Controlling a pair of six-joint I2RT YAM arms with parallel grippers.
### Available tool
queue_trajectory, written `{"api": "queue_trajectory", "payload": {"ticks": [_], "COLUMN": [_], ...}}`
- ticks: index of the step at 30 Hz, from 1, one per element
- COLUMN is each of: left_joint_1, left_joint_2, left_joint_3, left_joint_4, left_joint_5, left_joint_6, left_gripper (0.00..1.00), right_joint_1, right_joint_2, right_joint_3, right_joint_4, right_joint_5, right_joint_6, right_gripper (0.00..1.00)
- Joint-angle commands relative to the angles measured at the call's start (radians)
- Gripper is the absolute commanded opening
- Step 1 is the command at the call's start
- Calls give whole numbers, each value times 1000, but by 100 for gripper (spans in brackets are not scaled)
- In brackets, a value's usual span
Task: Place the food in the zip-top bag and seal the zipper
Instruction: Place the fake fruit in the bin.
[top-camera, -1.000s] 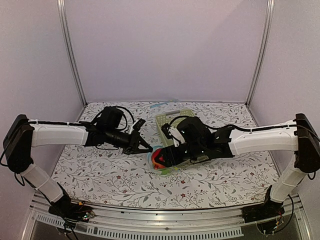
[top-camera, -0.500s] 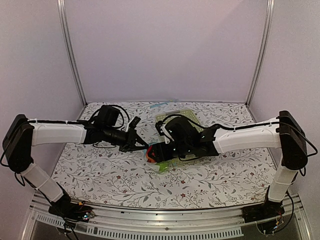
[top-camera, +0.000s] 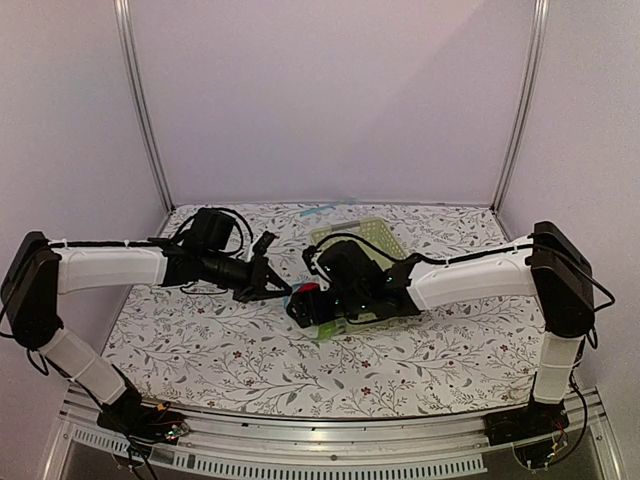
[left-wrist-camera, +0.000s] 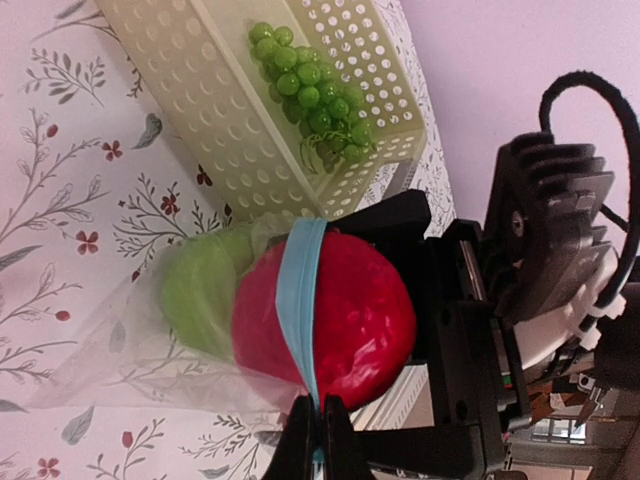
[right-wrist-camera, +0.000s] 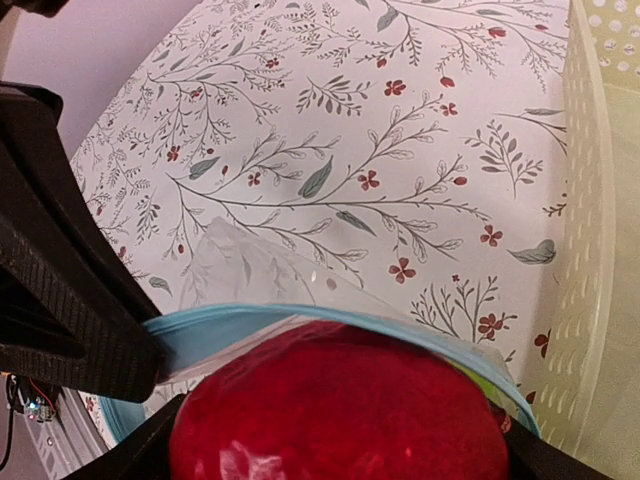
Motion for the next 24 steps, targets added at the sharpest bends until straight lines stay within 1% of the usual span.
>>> {"api": "queue_trajectory", "payload": {"ticks": [1,10,15,18,20,24], "left_joint_1": [34,42,52,55,57,58], "left_joint_2": [-33,-19,-19,-15,-16,-16], "left_joint_3": [15,77,82,80,81,82], "left_joint_4": [-52,-212,-234,-235,-237,-241], "left_joint_5": [35,-33,-48,-49,-49,-49], "left_joint_6": [56,241,265,268,271,275], "left_gripper": [0,0,0,0,0,0], "right_joint_1": [3,2,2,3,2,2], "right_joint_2": [-24,-120,-153,-168,-184,-200], "right_joint_3": [-6,-2,-6,-21,-35,-46], "right_joint_4": [-25,-53,-70,-77,-79,-92], "right_joint_5": [0,-18,-7,17,28,22], "right_joint_6": [-21,-33,-38,-34,-31,-34], "right_gripper": [90,93,94,92,87,70]}}
